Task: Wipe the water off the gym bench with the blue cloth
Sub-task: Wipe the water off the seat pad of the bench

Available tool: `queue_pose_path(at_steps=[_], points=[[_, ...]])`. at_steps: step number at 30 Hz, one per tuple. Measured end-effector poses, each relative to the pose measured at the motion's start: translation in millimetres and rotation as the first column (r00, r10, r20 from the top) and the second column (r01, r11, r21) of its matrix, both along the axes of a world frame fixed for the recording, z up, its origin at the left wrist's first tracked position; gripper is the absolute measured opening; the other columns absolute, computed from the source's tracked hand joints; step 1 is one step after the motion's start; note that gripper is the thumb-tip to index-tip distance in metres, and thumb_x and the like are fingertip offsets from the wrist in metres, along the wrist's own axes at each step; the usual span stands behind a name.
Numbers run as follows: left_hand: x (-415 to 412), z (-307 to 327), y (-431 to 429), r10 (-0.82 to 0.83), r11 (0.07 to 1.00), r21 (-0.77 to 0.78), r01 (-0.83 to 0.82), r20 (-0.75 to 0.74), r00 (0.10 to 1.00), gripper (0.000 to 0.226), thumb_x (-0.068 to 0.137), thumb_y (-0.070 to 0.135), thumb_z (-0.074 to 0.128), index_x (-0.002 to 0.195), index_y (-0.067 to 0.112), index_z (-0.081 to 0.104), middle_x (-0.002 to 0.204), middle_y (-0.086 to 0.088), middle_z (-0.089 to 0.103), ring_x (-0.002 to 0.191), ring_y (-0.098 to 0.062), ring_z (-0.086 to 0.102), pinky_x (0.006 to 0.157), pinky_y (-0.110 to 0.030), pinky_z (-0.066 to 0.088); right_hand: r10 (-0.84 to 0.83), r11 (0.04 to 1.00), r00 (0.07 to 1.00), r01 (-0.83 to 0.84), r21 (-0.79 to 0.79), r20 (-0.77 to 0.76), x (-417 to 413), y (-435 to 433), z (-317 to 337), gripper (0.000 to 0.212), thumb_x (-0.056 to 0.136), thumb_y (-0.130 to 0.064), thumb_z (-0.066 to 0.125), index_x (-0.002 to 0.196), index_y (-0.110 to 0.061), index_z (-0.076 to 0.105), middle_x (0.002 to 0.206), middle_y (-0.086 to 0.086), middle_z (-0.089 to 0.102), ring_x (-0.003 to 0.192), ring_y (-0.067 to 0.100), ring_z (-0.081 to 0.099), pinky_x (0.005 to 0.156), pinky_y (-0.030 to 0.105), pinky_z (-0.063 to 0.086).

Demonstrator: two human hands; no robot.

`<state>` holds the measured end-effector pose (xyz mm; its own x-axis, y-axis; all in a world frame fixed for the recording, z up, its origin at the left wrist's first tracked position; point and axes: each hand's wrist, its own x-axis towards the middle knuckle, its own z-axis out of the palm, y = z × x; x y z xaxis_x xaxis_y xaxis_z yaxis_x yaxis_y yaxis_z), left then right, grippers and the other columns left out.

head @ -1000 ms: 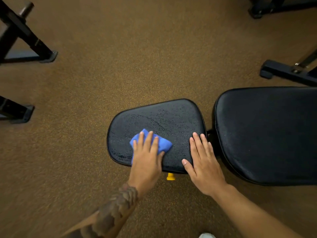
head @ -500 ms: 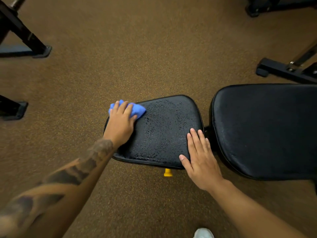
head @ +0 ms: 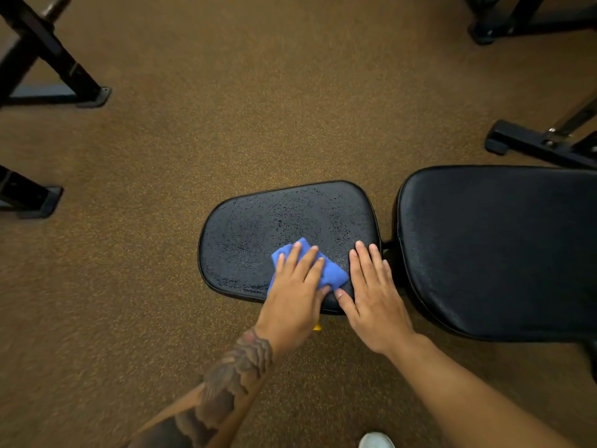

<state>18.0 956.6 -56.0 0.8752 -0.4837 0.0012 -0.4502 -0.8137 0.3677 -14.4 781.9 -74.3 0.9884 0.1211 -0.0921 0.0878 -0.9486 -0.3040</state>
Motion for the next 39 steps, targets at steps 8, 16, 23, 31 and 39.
queue_pose_path(at_steps=[8,16,23,31,39], points=[[19.1,9.1,13.9,-0.181,0.984,0.003,0.181,-0.007,0.983,0.067,0.091,0.044,0.041,0.147,0.009,0.03,0.159,-0.008,0.015,0.147,-0.027,0.002,0.118,-0.047,0.008,-0.005,0.999,1.0,0.005,0.044,-0.001,-0.1,0.2,3.2,0.077,0.093,-0.057,0.02,0.152,-0.009,0.01,0.161,0.004,0.001,0.147,0.016,-0.011,0.119,0.045,0.008],[4.9,8.5,40.8,-0.067,0.991,-0.125,0.048,-0.154,0.986,0.09,0.083,0.04,0.059,0.152,0.009,0.01,0.16,-0.003,-0.01,0.147,-0.023,-0.008,0.119,-0.038,0.01,0.159,0.979,0.986,-0.164,0.123,0.055,7.3,8.0,25.4,0.082,0.087,-0.049,0.049,0.153,-0.015,0.013,0.16,0.003,0.014,0.148,0.017,0.004,0.119,0.044,0.007],[6.1,7.3,32.7,-0.053,0.99,-0.139,0.036,-0.117,0.992,0.064,0.093,0.02,0.047,0.149,0.002,0.02,0.158,-0.007,-0.003,0.146,-0.026,-0.001,0.117,-0.033,0.011,0.135,0.941,0.984,-0.163,0.296,0.114,18.0,31.3,18.4,0.053,0.09,-0.02,0.052,0.139,-0.003,0.044,0.145,0.013,0.045,0.138,0.028,0.035,0.115,0.041,0.025],[8.7,21.2,25.3,-0.012,0.985,-0.175,0.0,-0.066,0.998,0.061,0.092,0.01,0.057,0.147,0.008,0.031,0.154,0.003,0.012,0.142,-0.015,0.01,0.114,-0.03,0.022,-0.005,0.912,0.981,-0.075,0.403,0.195,16.2,31.8,47.6,0.04,0.086,0.0,0.055,0.125,-0.004,0.059,0.125,0.012,0.062,0.118,0.024,0.055,0.104,0.031,0.04],[-3.3,78.7,4.1,-0.183,0.964,-0.21,0.164,-0.077,0.98,0.081,0.086,0.047,0.056,0.149,0.027,0.009,0.158,0.012,0.0,0.146,-0.006,-0.004,0.116,-0.025,0.01,-0.149,0.899,0.969,0.049,0.436,0.199,-16.1,5.0,101.2,0.046,0.085,-0.017,0.035,0.119,-0.003,0.062,0.118,0.012,0.064,0.112,0.024,0.058,0.102,0.03,0.041]])
